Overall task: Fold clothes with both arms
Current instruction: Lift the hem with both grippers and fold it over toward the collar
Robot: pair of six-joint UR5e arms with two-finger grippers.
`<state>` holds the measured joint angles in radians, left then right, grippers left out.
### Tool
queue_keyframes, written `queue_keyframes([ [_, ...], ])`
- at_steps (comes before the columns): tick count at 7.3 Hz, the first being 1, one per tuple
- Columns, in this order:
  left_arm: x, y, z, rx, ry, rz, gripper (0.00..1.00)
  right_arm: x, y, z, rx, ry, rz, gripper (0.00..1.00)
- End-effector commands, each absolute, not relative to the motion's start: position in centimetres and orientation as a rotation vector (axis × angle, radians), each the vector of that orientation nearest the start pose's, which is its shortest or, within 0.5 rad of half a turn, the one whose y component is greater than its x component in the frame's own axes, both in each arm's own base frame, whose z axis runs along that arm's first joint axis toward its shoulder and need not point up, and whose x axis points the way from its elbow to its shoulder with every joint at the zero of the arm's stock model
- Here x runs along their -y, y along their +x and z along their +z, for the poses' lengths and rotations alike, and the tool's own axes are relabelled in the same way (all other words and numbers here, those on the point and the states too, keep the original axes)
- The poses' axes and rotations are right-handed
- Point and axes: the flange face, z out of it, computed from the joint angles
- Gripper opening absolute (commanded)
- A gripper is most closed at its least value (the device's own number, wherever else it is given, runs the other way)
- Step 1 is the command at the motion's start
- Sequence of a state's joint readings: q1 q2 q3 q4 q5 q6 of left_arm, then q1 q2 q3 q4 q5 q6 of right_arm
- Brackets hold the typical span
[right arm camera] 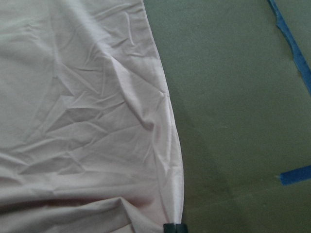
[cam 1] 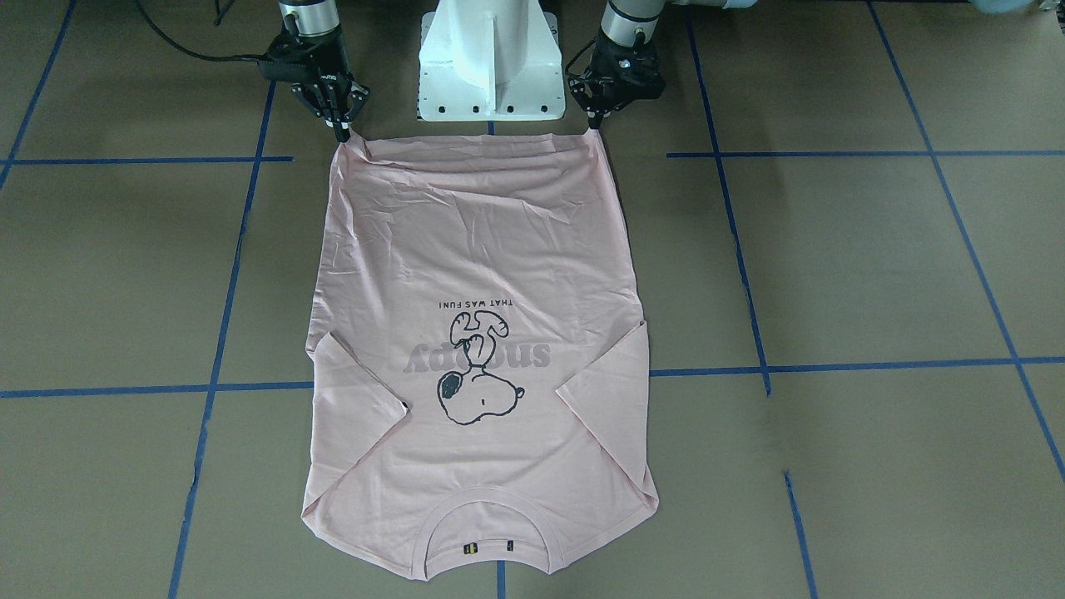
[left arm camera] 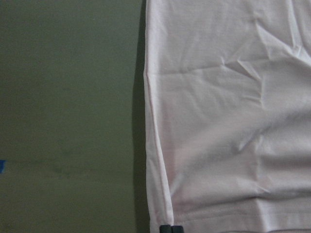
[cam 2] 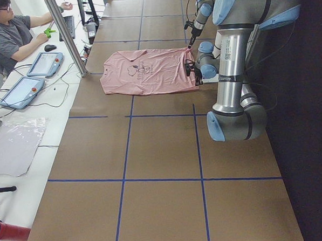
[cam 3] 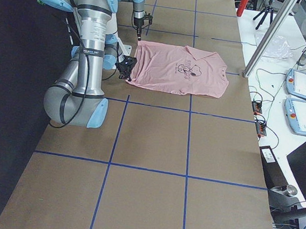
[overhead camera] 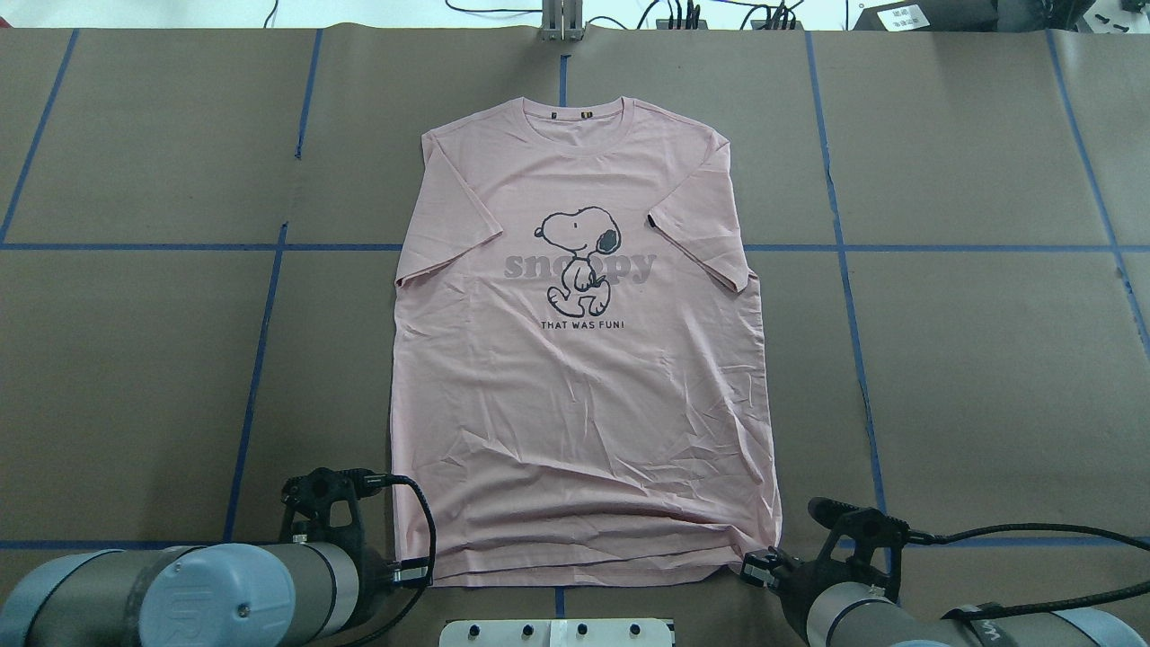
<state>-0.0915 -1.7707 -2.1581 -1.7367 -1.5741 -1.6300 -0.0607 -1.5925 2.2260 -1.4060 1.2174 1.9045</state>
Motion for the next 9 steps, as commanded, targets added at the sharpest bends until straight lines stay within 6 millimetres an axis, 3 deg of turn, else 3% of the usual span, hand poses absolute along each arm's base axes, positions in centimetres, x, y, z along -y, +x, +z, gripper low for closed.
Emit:
queue_keyframes([
  [1, 16.8, 41.0, 20.9, -0.974, -0.042, -0.107, 0.00, 14.2, -38.6, 29.3, 0.887, 0.125, 0.386, 0.00],
  [2, 17.3, 35.7, 17.5, -1.006, -0.078, -0.112, 0.00, 14.2, -33.9, 25.2, 0.881, 0.098, 0.374, 0.00],
  [3, 19.0, 32.0, 14.4, -1.053, -0.086, -0.136, 0.00, 14.7, -28.9, 21.5, 0.899, 0.017, 0.373, 0.00],
  [4, 20.5, 30.6, 12.6, -1.075, -0.075, -0.127, 0.00, 15.7, -27.9, 20.2, 0.901, -0.049, 0.391, 0.00],
  [6, 23.8, 31.7, 13.6, -1.017, 0.039, -0.046, 0.00, 18.8, -28.2, 19.3, 0.908, 0.055, 0.333, 0.00],
  [7, 28.1, 32.5, 14.5, -0.957, 0.109, -0.059, 0.00, 22.0, -29.4, 18.6, 0.896, 0.109, 0.331, 0.00],
  [8, 32.7, 32.5, 15.1, -0.903, 0.167, -0.070, 0.00, 27.1, -31.2, 17.5, 0.871, 0.129, 0.362, 0.00],
  [9, 36.5, 32.7, 15.7, -0.856, 0.203, -0.081, 0.00, 32.5, -32.8, 17.8, 0.825, 0.126, 0.394, 0.00],
])
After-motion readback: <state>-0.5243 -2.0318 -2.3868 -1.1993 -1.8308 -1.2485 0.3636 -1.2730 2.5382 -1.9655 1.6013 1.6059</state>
